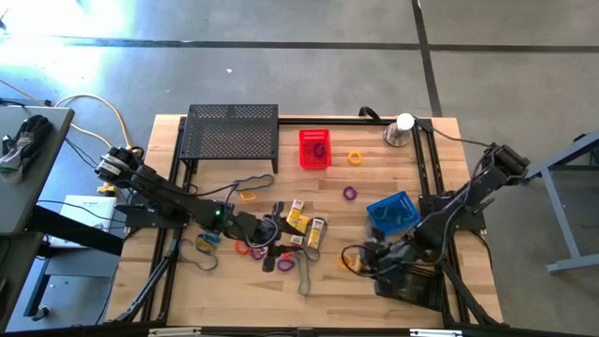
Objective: Pick & Place Office Desk Supplies
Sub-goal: Put the crayon box into the black bin, then put the yellow spring keychain into the red bin
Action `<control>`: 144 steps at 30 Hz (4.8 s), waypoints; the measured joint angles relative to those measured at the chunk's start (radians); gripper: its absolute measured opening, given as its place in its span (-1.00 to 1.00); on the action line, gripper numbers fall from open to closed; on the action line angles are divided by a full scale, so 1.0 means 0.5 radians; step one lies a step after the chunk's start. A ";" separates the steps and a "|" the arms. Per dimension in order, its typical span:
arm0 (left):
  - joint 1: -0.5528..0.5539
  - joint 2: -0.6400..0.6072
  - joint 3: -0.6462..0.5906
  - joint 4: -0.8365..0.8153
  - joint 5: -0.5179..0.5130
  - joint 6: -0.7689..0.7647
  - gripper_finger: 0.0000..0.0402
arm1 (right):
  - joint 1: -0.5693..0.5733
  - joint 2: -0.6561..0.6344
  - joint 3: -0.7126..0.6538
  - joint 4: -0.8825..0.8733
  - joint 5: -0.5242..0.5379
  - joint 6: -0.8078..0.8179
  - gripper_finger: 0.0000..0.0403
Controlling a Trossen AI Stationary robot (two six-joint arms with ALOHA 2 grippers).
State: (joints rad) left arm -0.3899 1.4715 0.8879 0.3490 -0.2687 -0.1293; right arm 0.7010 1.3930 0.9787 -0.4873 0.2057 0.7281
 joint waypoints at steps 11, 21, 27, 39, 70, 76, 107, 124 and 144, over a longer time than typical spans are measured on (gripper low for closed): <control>0.020 0.000 0.000 -0.056 -0.002 -0.005 -0.16 | 0.303 0.001 0.000 -0.103 -0.601 1.183 -0.43; 0.016 0.000 0.000 -0.096 0.005 -0.005 -0.16 | 0.549 0.002 0.000 -0.820 -0.745 1.993 -0.42; 0.015 0.000 0.000 -0.106 0.009 -0.004 -0.16 | 0.585 0.003 0.000 -0.811 -0.731 2.224 -0.42; 0.015 0.000 0.000 -0.107 0.015 -0.004 -0.16 | 0.639 0.147 0.000 -0.648 -0.746 2.269 -0.42; -0.050 0.000 -0.002 -0.129 0.015 -0.104 -0.15 | 0.639 0.288 0.000 -0.916 -1.179 2.493 0.05; -0.024 0.000 -0.002 -0.178 0.014 -0.105 -0.15 | 0.639 0.130 0.000 -1.001 -0.965 2.563 0.01; -0.026 0.000 -0.003 -0.419 0.015 -0.146 -0.15 | -0.115 -0.129 0.002 -0.384 0.793 0.221 -0.03; -0.036 0.000 -0.003 -0.444 0.014 -0.131 -0.15 | -0.242 0.642 0.000 -0.239 0.507 -0.472 -0.03; -0.036 0.000 0.000 -0.447 0.014 -0.087 -0.15 | -0.370 0.752 0.045 -0.008 0.096 -0.523 -0.03</control>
State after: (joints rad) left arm -0.4080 1.4715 0.8879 0.1257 -0.2619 -0.1730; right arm 0.5159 1.7687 1.0014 -0.4913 0.2537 0.4664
